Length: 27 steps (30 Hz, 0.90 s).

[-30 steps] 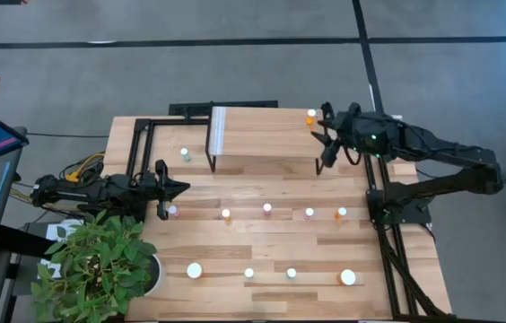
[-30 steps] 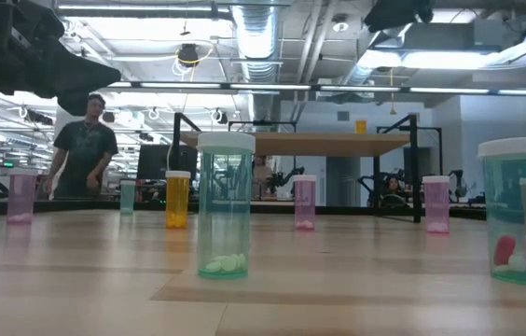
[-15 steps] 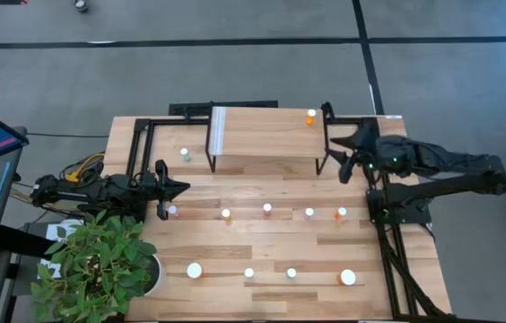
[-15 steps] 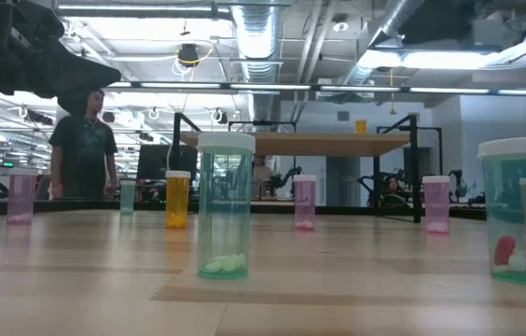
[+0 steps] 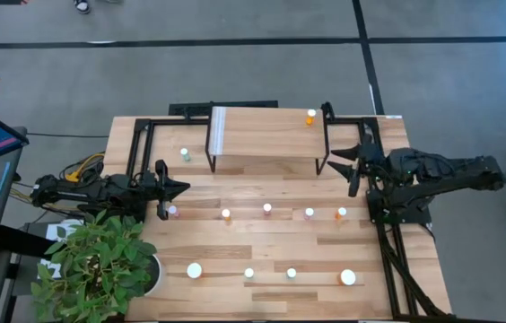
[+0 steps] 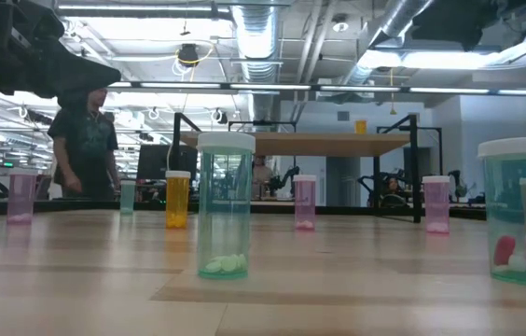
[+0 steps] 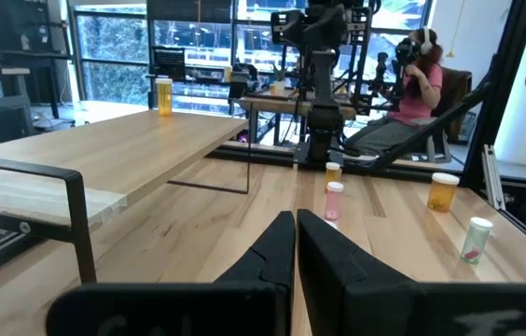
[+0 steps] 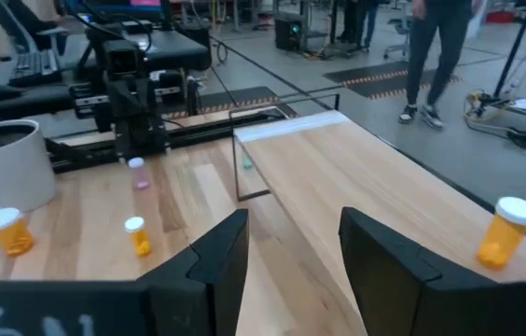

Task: Pick and place medicine bottles onto shelf by color
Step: Put the top left green pill bottle on the shelf

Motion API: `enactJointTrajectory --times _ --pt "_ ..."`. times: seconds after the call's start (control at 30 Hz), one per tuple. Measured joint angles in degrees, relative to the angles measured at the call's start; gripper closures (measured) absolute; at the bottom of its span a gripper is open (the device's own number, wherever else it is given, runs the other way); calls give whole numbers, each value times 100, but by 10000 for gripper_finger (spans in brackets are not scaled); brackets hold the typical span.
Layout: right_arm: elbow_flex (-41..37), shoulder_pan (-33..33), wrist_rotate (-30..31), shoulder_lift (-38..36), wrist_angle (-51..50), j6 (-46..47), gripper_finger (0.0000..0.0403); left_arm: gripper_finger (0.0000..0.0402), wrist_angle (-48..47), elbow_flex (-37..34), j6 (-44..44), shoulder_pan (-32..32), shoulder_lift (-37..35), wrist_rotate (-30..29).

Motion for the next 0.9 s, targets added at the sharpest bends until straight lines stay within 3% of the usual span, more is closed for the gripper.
enactJointTrajectory --times 0.9 --pt "-4 561 -42 -2 742 -407 215 398 221 -4 222 0 0 -49"
